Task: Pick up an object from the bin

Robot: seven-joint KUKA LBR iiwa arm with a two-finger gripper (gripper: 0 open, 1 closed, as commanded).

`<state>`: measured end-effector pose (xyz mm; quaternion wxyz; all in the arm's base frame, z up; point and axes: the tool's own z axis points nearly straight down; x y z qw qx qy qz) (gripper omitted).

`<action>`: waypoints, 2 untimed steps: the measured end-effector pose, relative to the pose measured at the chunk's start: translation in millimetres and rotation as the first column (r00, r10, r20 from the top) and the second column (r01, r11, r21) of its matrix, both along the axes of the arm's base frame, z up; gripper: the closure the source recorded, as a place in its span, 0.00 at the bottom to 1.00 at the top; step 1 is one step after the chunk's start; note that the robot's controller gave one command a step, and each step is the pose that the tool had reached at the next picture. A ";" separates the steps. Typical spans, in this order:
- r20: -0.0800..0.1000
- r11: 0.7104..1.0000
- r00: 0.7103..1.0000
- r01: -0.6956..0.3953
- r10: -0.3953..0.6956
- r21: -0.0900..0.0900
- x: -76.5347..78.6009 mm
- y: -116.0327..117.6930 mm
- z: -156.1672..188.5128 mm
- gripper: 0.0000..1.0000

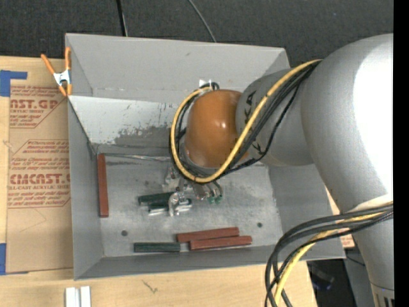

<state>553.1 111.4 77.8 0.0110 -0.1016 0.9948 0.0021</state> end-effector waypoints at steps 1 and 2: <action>0.000 1.000 1.000 0.000 0.000 0.000 0.0 0.0 0.0 1.00; -0.018 0.998 0.998 -0.056 0.055 -0.005 -2.9 6.9 131.4 1.00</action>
Offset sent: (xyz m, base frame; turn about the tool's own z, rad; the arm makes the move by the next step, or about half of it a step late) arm -0.0034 0.0059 0.1314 -0.0549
